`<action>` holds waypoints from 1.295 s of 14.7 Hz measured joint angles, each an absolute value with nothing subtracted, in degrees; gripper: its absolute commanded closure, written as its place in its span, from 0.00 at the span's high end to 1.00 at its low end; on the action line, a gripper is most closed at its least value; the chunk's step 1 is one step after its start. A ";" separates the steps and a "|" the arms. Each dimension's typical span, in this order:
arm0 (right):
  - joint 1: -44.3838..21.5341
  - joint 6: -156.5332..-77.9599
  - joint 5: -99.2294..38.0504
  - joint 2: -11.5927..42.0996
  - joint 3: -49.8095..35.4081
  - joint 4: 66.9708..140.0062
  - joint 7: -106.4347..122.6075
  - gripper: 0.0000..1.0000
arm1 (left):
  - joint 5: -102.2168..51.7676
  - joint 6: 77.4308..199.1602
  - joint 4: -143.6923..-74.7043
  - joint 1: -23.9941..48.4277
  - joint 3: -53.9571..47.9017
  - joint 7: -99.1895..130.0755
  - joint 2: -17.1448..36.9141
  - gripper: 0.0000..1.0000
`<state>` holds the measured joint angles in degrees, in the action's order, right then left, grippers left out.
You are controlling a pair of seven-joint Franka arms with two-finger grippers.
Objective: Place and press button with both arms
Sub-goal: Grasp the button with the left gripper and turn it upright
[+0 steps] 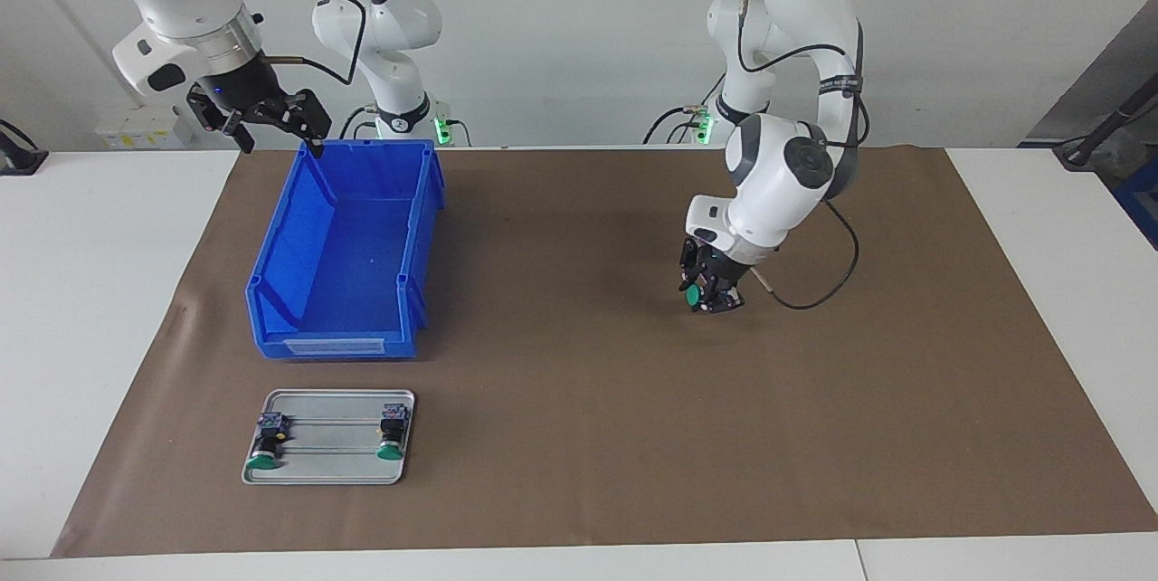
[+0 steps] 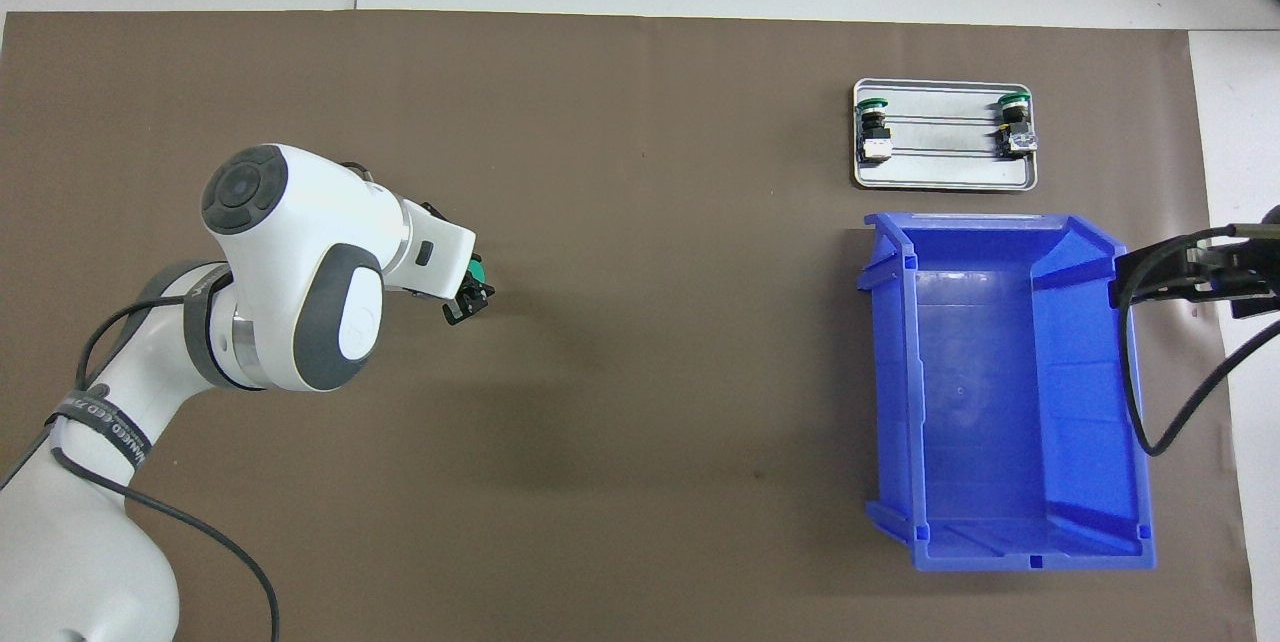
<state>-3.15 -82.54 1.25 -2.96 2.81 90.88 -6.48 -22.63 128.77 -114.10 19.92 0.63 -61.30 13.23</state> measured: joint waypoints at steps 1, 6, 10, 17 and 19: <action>-3.16 -82.54 1.24 -2.96 2.80 90.88 -6.48 1.00 | -26.58 128.58 -115.04 18.67 0.68 -64.26 12.76 0.00; -3.17 -82.54 1.23 -2.96 2.80 90.88 -6.48 1.00 | -46.92 128.52 -120.71 12.99 0.87 -80.75 10.23 0.00; -3.17 -82.54 1.23 -2.96 2.80 90.88 -6.48 1.00 | -64.59 128.36 -125.32 10.73 0.90 -93.29 7.89 0.00; -3.17 -82.54 1.23 -2.96 2.80 90.88 -6.48 1.00 | -89.79 123.07 -138.28 8.43 0.89 -119.04 3.00 0.00; -3.17 -82.54 1.22 -2.96 2.80 90.88 -6.48 1.00 | -94.23 117.01 -142.12 5.58 0.88 -128.07 3.54 0.00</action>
